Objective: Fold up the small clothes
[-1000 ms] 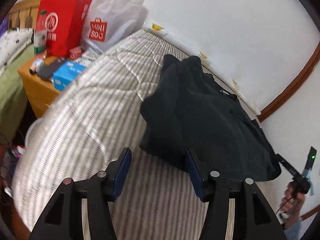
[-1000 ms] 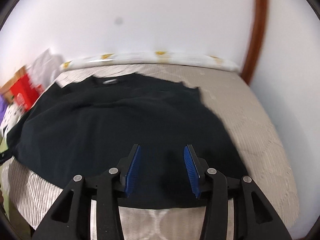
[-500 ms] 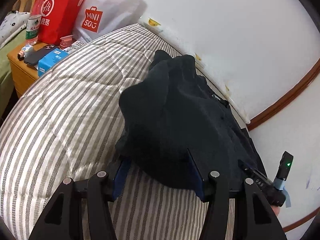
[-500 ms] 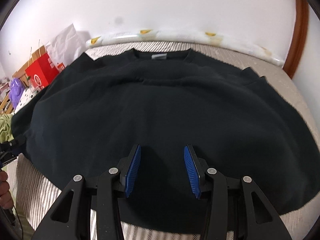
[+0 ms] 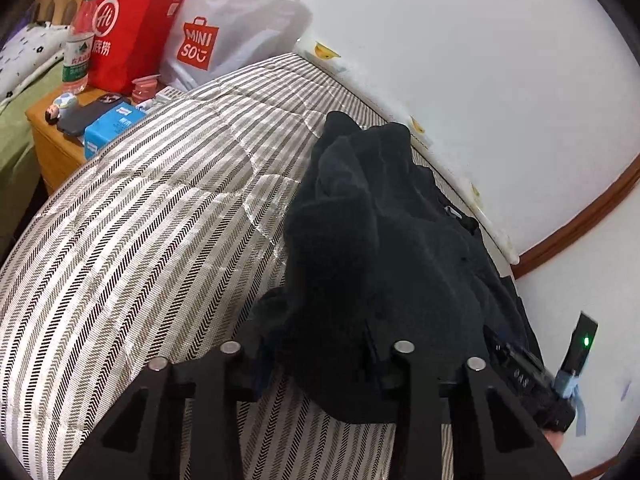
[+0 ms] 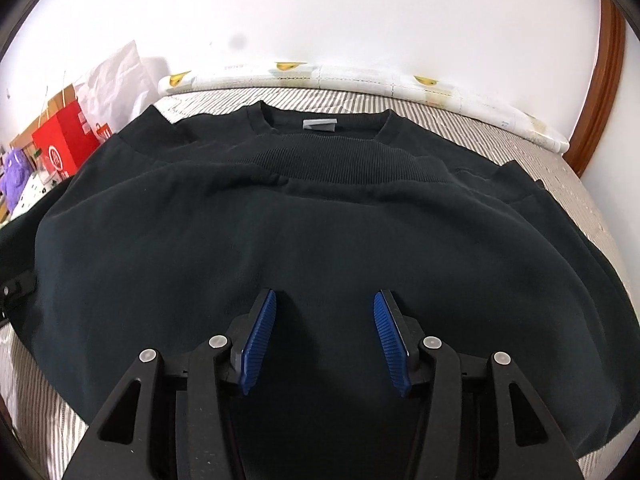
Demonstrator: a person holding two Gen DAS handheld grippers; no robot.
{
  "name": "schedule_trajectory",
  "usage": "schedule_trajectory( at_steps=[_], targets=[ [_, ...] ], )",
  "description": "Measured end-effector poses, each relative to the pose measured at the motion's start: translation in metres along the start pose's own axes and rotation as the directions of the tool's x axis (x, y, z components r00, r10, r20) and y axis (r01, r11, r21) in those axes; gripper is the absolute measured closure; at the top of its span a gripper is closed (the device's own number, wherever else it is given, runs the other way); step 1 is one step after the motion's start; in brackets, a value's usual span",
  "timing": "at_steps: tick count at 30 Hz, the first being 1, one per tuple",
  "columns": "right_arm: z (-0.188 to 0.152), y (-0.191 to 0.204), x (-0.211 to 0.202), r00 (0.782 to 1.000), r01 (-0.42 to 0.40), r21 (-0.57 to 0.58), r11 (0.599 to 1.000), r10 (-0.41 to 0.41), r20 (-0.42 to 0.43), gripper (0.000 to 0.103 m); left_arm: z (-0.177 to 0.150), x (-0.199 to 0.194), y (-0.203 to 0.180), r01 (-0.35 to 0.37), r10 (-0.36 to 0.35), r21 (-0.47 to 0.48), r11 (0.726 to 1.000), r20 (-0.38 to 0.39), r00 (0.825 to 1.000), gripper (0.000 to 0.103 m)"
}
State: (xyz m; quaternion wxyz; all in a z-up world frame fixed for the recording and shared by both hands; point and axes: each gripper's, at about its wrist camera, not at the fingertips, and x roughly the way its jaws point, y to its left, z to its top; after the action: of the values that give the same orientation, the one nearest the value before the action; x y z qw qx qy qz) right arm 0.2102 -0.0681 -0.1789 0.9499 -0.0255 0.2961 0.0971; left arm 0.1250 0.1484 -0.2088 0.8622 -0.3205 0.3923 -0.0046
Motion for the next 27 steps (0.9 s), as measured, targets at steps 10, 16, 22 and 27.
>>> schedule_trajectory(
  at_steps=[10, 16, 22, 27],
  targets=[
    [-0.037, -0.003, -0.035, 0.998, -0.06, -0.037, 0.998, 0.06, -0.011, 0.053, 0.011, -0.021, -0.044, -0.05, 0.045, 0.128, 0.991, 0.045, 0.998, 0.084],
    [-0.046, -0.026, -0.064, 0.998, -0.067, -0.02, 0.998, 0.067, 0.002, 0.053, 0.016, -0.036, -0.089, -0.044, 0.026, 0.23, 0.972, 0.081, 0.996, 0.086],
    [-0.045, -0.075, -0.102, 0.997, -0.036, 0.053, 0.998, 0.032, 0.069, 0.053, 0.015, -0.035, -0.157, -0.007, -0.029, 0.346, 0.938, 0.099, 0.995, 0.087],
    [-0.052, -0.113, -0.129, 0.993, 0.063, 0.071, 0.995, -0.07, 0.099, 0.053, -0.001, -0.02, -0.223, 0.054, -0.09, 0.464, 0.884, 0.057, 0.994, 0.088]
  ],
)
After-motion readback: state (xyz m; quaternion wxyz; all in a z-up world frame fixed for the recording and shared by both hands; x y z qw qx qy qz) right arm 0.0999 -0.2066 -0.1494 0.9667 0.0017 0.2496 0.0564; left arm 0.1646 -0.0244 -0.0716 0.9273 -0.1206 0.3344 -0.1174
